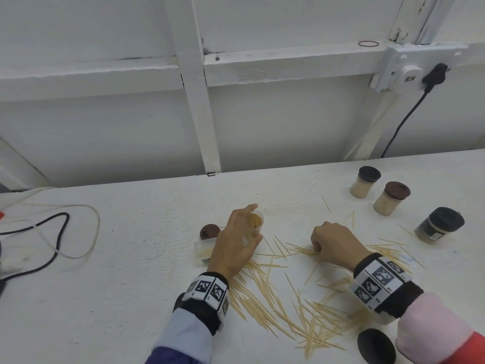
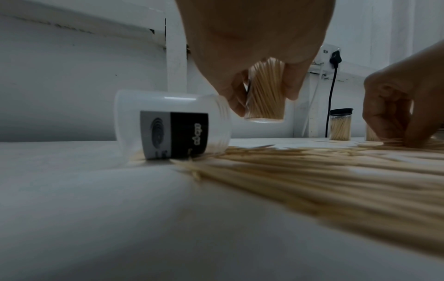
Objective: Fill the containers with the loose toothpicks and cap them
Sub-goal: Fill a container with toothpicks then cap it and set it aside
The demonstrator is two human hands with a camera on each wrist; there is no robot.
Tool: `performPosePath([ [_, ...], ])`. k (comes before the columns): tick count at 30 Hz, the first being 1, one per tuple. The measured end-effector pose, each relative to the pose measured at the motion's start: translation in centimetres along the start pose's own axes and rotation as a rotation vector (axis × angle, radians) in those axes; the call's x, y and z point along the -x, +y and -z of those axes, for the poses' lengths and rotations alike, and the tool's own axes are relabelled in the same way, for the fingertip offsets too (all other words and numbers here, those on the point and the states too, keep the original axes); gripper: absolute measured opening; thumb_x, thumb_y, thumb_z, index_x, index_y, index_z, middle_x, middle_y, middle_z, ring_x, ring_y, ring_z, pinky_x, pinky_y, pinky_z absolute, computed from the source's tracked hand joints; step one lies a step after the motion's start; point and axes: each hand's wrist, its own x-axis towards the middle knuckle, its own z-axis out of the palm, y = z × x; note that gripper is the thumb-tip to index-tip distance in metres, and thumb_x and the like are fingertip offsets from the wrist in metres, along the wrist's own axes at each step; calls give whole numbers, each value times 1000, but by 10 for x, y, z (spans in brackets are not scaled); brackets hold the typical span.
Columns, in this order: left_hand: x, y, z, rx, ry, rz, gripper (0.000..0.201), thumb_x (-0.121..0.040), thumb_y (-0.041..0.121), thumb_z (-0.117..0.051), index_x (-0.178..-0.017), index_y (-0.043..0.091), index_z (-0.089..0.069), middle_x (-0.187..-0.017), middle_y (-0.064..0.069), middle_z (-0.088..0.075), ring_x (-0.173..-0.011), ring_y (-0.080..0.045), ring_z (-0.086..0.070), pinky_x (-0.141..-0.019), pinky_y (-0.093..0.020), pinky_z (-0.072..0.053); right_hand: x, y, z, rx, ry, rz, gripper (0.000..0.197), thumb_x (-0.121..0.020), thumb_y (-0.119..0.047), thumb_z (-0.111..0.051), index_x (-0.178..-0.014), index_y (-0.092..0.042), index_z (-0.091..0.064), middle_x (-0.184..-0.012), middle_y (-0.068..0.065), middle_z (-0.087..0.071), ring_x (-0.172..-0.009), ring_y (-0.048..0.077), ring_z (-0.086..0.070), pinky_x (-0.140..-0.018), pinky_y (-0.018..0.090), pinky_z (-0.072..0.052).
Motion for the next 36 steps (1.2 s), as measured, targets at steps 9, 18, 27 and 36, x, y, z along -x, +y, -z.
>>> performPosePath([
  [9,1,0,-2,67,-10,66,62,-84,25,-75,-136,27,-41,-129,15,-50,-113,1,-49,-88,3,-33,-8,23,0,-250,-24,32,16,-77,-5,-64,-78,-19,-71,-77,-7,-59,-74,14,-61,-64,20,-47],
  [18,-1,-1,-4,39,-96,66,76,-81,27,-78,-140,36,-32,-127,10,-56,-115,-9,-58,-98,-31,-49,-2,12,40,-1029,161,117,8,-75,2,-79,-80,-3,-75,-71,11,-73,-66,22,-71,-65,26,-57],
  [27,0,1,-3,60,-117,41,79,-80,32,-78,-137,45,-26,-123,16,-54,-113,-6,-59,-95,-25,-47,-15,-50,58,-1453,454,250,9,-75,1,-79,-83,1,-75,-80,14,-74,-72,18,-70,-69,25,-55],
  [36,1,3,-2,86,-101,47,88,-81,29,-77,-140,53,-16,-127,12,-55,-113,-7,-61,-97,-29,-49,-27,-65,25,-1074,382,157,12,-72,-18,-84,-82,-16,-78,-92,-9,-59,-79,-12,-46,-69,8,-34],
])
